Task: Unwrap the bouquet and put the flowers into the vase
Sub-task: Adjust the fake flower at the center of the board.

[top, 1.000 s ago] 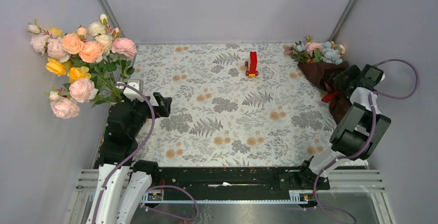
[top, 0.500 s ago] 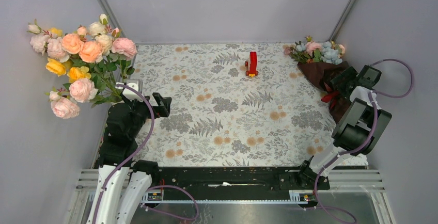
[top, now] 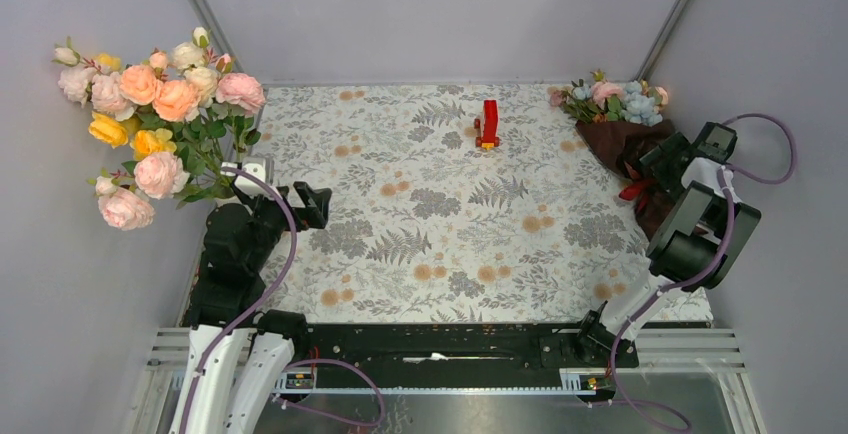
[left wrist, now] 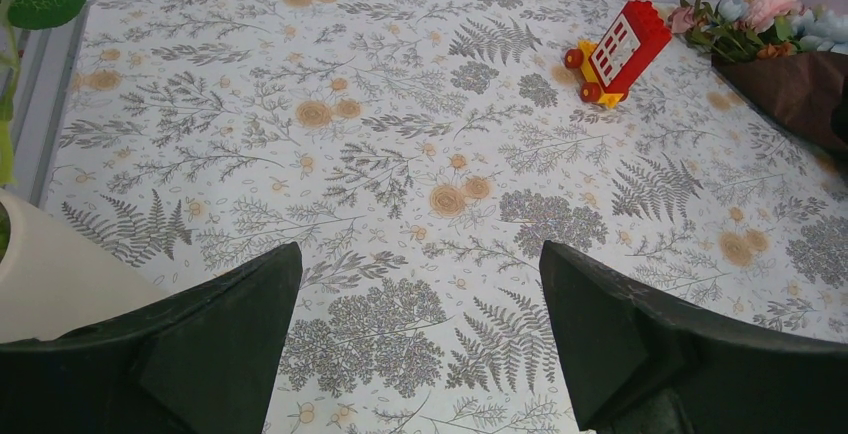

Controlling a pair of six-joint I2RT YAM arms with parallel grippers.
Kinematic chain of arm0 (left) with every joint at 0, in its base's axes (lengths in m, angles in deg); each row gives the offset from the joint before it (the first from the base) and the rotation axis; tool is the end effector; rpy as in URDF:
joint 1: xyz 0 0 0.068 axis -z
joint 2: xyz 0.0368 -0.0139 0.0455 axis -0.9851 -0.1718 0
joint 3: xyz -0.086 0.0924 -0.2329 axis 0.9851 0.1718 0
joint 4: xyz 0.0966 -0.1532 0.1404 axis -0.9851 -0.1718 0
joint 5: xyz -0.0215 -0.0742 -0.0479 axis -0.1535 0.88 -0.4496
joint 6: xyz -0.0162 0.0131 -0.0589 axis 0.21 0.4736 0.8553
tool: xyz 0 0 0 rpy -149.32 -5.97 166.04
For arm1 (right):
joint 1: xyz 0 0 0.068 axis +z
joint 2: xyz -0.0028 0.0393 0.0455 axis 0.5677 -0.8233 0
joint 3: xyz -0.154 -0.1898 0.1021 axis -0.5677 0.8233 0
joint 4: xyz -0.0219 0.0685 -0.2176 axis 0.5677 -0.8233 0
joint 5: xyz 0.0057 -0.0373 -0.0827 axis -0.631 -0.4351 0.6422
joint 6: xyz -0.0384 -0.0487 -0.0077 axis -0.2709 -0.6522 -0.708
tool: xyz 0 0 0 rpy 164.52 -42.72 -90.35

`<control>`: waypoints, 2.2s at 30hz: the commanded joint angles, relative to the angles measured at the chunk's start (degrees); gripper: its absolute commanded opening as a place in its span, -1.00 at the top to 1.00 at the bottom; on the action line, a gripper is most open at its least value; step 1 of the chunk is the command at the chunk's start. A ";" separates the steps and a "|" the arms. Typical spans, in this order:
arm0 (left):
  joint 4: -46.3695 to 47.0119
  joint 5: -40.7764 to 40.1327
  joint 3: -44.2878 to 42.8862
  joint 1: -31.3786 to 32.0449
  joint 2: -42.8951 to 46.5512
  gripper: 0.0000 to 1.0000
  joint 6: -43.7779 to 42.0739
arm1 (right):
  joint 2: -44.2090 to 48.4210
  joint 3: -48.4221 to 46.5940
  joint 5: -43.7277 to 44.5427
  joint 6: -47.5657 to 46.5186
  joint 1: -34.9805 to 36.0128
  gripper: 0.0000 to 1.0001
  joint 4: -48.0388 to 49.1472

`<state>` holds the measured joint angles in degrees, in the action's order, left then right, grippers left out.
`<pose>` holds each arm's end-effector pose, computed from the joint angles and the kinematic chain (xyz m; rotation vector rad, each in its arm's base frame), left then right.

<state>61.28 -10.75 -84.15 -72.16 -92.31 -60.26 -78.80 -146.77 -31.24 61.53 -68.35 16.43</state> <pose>0.0951 -0.0184 0.3224 0.0221 1.7592 -0.3396 0.3107 -0.1991 0.2147 1.0146 2.1256 0.0699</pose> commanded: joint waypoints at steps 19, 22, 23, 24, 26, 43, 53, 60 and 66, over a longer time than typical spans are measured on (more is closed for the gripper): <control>2.58 -1.87 -0.03 1.31 3.77 -0.96 -0.98 | 9.93 8.48 5.43 -1.53 15.94 -0.68 -7.31; 2.52 -2.62 0.04 1.61 3.66 -0.96 -0.98 | 10.61 9.27 8.10 -2.72 19.16 -0.68 -7.53; 2.45 -2.88 0.07 1.77 3.51 -0.96 -0.98 | 10.42 8.71 8.33 -3.09 19.83 -0.68 -8.29; 2.41 -2.98 0.05 1.95 3.32 -0.96 -0.98 | 10.32 8.18 8.35 -3.43 20.09 -0.66 -9.15; 2.40 -2.92 0.07 2.15 3.02 -0.96 -0.90 | 11.48 8.13 9.10 -3.80 20.22 -0.65 -9.90; 2.19 -3.77 0.07 2.34 2.41 -0.96 -1.07 | 14.29 11.25 6.08 -2.80 7.84 -0.92 -7.92; 2.05 -5.40 0.01 2.50 2.55 -0.97 -0.74 | 13.76 15.82 5.13 0.37 7.57 -0.65 -6.63; 1.78 -8.11 -0.11 3.16 2.48 -0.98 -0.39 | 16.00 23.08 -3.97 3.43 7.74 -0.30 -1.53; 1.78 -8.20 -0.02 3.66 2.30 -0.97 -0.37 | 18.77 25.12 -3.99 3.20 11.91 -0.08 -2.41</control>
<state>61.21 -17.51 -84.15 -68.88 -89.52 -60.78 -62.80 -122.55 -33.06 64.33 -59.60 14.74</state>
